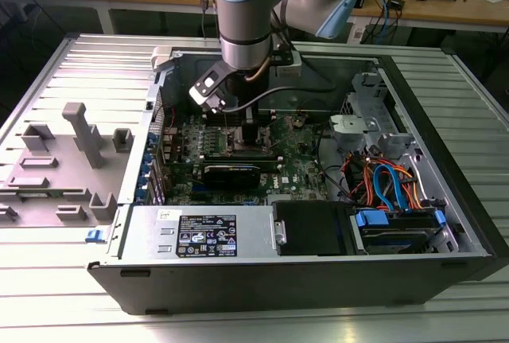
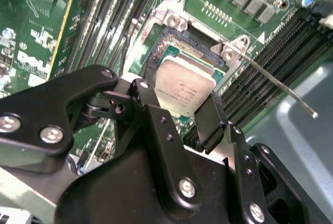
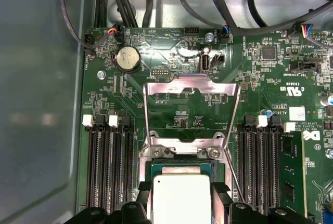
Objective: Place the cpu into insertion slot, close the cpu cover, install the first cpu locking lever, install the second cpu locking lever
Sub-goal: 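Place the cpu into insertion slot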
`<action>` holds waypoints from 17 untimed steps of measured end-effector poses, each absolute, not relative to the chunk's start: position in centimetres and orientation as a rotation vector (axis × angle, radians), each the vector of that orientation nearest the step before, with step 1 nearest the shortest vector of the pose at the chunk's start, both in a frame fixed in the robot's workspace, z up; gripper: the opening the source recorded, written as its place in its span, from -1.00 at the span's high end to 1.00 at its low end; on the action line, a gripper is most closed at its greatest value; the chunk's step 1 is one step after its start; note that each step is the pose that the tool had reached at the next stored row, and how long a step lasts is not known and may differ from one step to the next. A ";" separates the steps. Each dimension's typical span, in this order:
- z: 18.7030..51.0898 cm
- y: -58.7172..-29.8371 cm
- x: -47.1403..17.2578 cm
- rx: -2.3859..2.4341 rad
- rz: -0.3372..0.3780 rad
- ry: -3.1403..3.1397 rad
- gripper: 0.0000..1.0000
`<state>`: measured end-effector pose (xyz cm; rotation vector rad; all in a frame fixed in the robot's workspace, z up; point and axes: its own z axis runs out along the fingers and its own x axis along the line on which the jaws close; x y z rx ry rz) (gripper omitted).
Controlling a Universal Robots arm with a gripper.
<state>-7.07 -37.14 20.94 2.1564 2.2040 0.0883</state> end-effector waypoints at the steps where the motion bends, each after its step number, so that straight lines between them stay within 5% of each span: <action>1: 20.9 -37.2 -7.1 2.156 0.088 2.204 -0.08; 17: 20.8 -37.5 -7.1 2.156 0.087 2.204 -0.08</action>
